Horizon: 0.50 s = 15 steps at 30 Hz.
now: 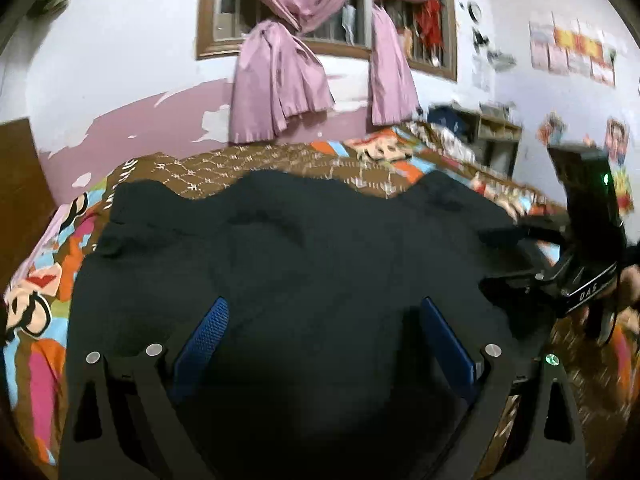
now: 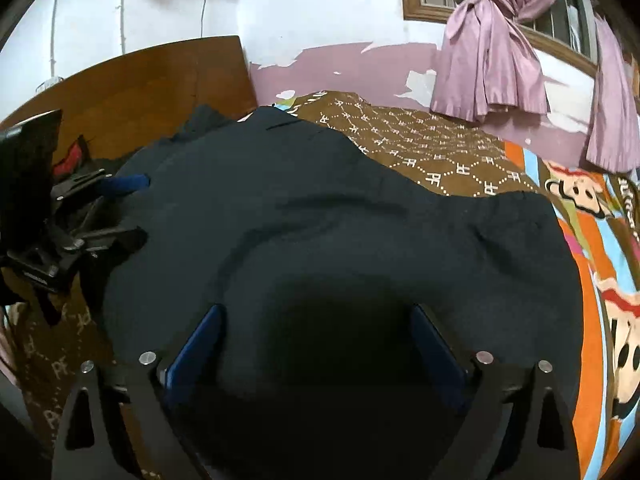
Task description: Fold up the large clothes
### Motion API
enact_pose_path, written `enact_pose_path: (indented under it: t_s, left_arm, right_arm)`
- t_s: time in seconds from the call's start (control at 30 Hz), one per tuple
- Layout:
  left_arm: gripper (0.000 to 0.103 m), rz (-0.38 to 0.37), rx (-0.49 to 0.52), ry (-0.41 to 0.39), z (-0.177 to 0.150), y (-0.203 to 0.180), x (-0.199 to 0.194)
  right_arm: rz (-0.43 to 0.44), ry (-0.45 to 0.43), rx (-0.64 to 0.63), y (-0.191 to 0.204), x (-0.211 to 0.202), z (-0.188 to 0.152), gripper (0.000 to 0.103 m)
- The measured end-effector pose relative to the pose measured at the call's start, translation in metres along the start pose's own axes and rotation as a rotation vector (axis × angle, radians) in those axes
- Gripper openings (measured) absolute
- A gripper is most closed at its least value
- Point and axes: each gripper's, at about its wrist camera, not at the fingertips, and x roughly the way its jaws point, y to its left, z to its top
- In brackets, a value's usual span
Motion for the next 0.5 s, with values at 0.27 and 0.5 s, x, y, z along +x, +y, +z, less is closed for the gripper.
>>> enact_pose_path:
  t_s: [0.27,0.5]
  left_arm:
    - [0.098,0.096,-0.025,0.098,0.008,0.014,0.041]
    - [0.102,0.165,-0.106,0.198,0.027,0.032,0.072]
  right_arm:
    - [-0.028,0.021,0.133,-0.035,0.025,0.011,0.099]
    - [-0.049,0.037,0.198,-0.066,0.051,0.030,0.103]
